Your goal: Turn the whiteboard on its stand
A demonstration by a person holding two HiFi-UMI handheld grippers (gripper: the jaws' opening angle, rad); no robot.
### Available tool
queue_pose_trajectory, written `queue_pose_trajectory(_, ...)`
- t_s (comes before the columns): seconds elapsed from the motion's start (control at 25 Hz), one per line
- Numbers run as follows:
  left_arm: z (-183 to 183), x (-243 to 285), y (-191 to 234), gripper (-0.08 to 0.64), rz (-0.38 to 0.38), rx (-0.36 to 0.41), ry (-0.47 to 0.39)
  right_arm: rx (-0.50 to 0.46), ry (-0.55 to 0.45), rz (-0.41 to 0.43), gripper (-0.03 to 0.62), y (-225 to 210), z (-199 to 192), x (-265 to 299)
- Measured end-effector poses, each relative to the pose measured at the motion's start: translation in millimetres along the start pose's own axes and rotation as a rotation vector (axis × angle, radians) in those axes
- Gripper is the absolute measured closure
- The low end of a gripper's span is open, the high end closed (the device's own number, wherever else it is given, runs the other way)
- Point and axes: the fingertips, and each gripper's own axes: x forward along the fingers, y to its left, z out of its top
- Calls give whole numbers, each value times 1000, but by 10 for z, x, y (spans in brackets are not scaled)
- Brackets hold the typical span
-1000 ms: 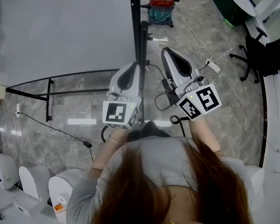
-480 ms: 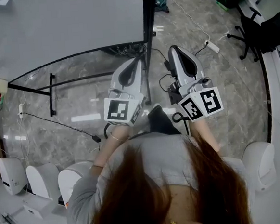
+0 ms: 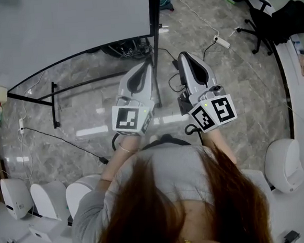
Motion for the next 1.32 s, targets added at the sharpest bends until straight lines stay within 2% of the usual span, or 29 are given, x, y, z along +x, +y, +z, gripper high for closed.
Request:
queue_pose_trajectory(0.2,-2,-14,-184,557,-11,-2,-2,28,17,66,589,97,6,-133)
queue_pose_trajectory(0.6,84,2,-425,557,-9,9,3,-32,21,61,589,80,89,-289)
queue_pose_trajectory(1.32,55,-10,-502,558,-6,2,4,-41,36,71,588,138,20,-338)
